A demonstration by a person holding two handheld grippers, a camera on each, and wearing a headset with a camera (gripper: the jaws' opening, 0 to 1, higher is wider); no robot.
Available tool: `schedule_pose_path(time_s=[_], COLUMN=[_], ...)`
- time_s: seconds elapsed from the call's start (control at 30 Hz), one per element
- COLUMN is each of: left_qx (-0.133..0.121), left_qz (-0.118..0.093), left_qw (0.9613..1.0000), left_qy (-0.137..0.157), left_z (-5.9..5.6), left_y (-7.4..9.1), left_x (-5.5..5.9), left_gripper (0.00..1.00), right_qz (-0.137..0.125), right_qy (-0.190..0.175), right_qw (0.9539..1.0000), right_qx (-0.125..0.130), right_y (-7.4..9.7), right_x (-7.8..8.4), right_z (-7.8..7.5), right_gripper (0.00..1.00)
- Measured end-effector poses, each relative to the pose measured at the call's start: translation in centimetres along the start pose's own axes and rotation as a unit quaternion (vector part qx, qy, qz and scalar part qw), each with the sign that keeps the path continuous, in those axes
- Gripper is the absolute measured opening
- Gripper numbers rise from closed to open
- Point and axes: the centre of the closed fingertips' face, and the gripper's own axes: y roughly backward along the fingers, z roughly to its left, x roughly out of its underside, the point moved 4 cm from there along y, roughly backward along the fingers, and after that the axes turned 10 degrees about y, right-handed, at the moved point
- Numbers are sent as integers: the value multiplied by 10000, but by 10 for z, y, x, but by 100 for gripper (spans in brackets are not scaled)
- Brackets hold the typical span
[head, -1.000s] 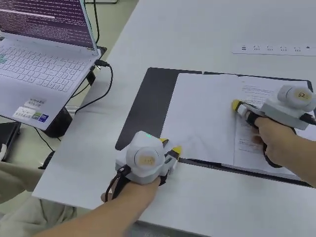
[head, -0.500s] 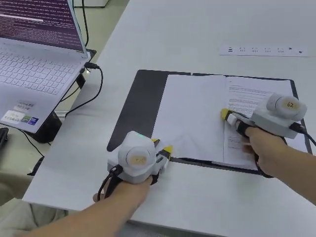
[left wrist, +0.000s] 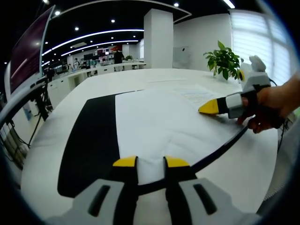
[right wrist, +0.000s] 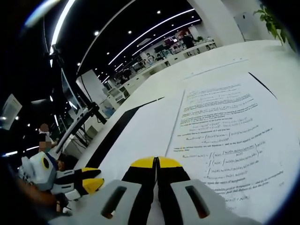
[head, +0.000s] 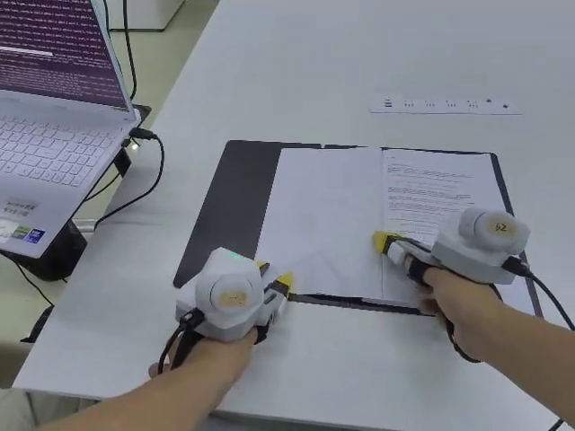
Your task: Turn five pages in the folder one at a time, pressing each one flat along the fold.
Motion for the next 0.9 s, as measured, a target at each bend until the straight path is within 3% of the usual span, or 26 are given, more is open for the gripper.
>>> schedule_pose_path(time_s=[0.37, 0.9], left_qx=[20, 60], left_qz=[-35, -57], left_qw=[10000, 9999], left_qy=[-71, -149], left_z=[0, 0], left_y=[0, 0], left_x=[1, 1], left_gripper=[20, 20], right_qz=[157, 294], right_qy=[235, 205], right_qw=[9995, 9993], right_qx=[-113, -141], right_y=[15, 43], right_x=[16, 41], right_z=[3, 17], right_gripper=[0, 0])
